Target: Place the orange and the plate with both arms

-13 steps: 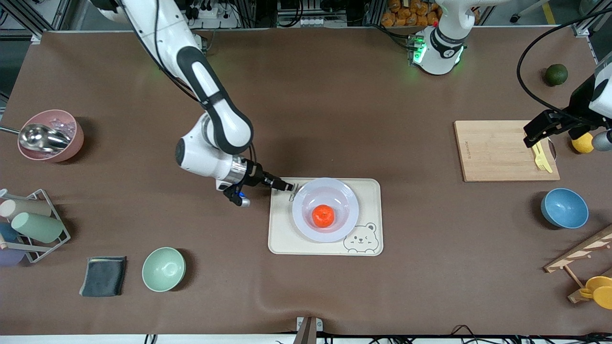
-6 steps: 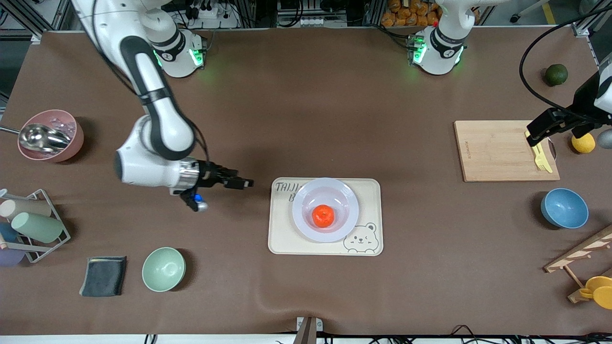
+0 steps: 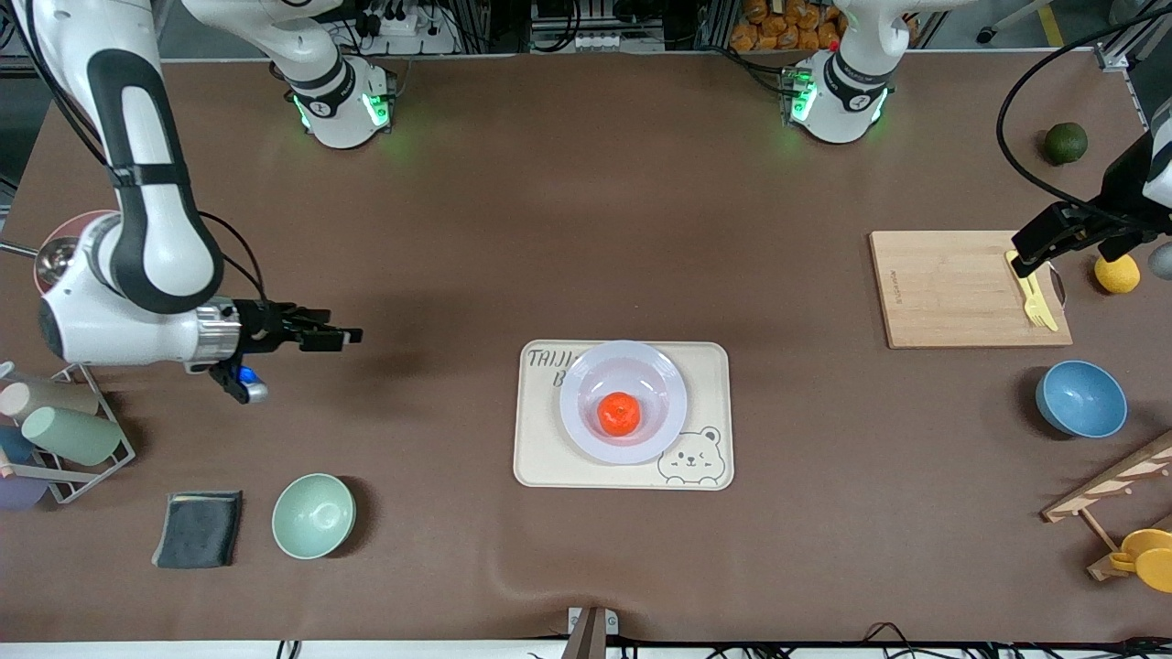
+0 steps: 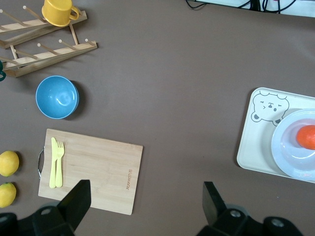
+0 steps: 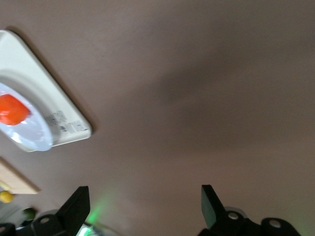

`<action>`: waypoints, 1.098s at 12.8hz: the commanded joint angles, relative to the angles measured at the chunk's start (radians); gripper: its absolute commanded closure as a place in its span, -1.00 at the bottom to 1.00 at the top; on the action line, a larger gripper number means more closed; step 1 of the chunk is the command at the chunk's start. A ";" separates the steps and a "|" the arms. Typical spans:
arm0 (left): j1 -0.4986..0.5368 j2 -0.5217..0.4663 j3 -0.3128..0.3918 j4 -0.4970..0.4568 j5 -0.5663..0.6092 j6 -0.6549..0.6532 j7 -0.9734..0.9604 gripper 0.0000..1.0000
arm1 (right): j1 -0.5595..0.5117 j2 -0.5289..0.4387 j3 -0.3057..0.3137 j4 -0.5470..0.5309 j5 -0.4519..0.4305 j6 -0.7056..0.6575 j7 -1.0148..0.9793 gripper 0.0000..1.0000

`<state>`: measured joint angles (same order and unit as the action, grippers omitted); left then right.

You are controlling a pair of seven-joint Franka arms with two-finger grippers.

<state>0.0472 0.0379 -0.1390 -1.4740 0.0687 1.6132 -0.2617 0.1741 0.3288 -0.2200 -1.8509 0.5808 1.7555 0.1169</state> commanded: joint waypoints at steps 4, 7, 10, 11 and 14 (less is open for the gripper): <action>0.007 -0.020 -0.004 -0.009 -0.018 -0.018 0.029 -1.00 | -0.142 -0.103 0.027 0.137 -0.388 -0.143 -0.170 -1.00; 0.008 -0.033 -0.005 -0.017 -0.052 -0.019 0.029 -1.00 | -0.232 -0.215 0.163 0.144 -0.531 -0.151 -0.175 -1.00; 0.008 -0.039 -0.002 -0.028 -0.076 -0.019 0.029 -1.00 | -0.255 -0.302 0.183 0.145 -0.527 -0.159 -0.210 -1.00; 0.008 -0.049 -0.002 -0.040 -0.076 -0.021 0.030 -1.00 | -0.251 -0.336 0.185 0.142 -0.527 -0.168 -0.209 -1.00; 0.008 -0.076 -0.002 -0.086 -0.075 -0.016 0.038 -1.00 | -0.240 -0.387 0.185 0.144 -0.530 -0.200 -0.207 -1.00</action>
<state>0.0471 0.0122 -0.1418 -1.5059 0.0154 1.5971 -0.2584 -0.0477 -0.0169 -0.0592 -1.6895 0.0731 1.5665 -0.0802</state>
